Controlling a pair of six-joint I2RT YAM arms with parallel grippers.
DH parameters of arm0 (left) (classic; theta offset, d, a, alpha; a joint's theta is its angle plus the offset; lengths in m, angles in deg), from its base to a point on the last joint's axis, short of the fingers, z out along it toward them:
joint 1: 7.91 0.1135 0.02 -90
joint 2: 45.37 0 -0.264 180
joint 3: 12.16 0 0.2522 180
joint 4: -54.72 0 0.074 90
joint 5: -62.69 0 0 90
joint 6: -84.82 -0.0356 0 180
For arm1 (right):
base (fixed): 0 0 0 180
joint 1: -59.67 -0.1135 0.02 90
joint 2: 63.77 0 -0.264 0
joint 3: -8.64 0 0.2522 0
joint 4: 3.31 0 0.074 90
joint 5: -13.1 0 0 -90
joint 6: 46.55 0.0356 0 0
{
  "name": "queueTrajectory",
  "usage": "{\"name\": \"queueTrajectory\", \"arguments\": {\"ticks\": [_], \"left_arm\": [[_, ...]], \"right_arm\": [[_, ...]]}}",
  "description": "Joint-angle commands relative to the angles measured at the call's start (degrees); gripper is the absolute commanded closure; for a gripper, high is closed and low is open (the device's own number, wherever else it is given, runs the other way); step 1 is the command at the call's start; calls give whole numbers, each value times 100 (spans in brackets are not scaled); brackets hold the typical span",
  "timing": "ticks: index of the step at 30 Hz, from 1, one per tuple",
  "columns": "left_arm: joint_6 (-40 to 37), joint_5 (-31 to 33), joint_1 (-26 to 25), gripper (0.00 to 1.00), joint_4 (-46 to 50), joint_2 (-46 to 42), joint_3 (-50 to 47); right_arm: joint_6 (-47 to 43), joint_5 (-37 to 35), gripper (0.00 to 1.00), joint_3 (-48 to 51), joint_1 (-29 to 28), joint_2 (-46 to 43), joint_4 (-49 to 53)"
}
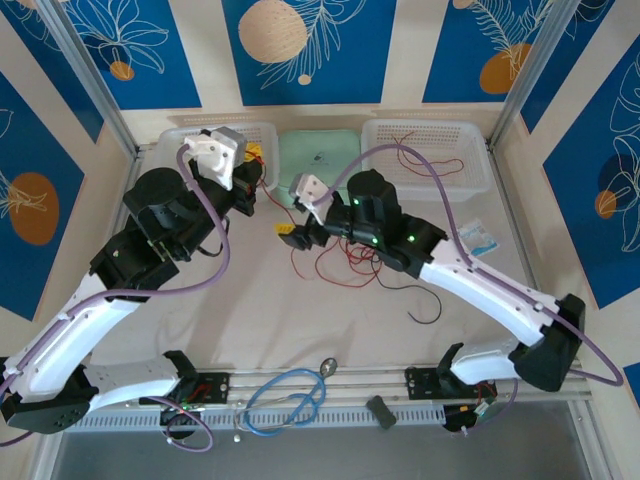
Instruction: Untangle the cables
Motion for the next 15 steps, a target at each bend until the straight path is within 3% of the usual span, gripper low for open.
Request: {"name": "queueTrajectory", "arguments": {"ticks": [1, 6, 9, 13, 15], "left_arm": [[196, -223, -36, 100, -82, -24, 143], [198, -254, -32, 100, -135, -24, 141], [190, -255, -36, 100, -164, -49, 134], [167, -206, -37, 99, -162, -115, 88], [138, -141, -33, 73, -217, -195, -19]], "right_arm": [[228, -367, 30, -375, -20, 207, -399], [463, -478, 62, -508, 22, 348, -366], [558, -531, 96, -504, 62, 295, -350], [595, -635, 100, -473, 116, 172, -313], [643, -723, 100, -494, 193, 122, -240]]}}
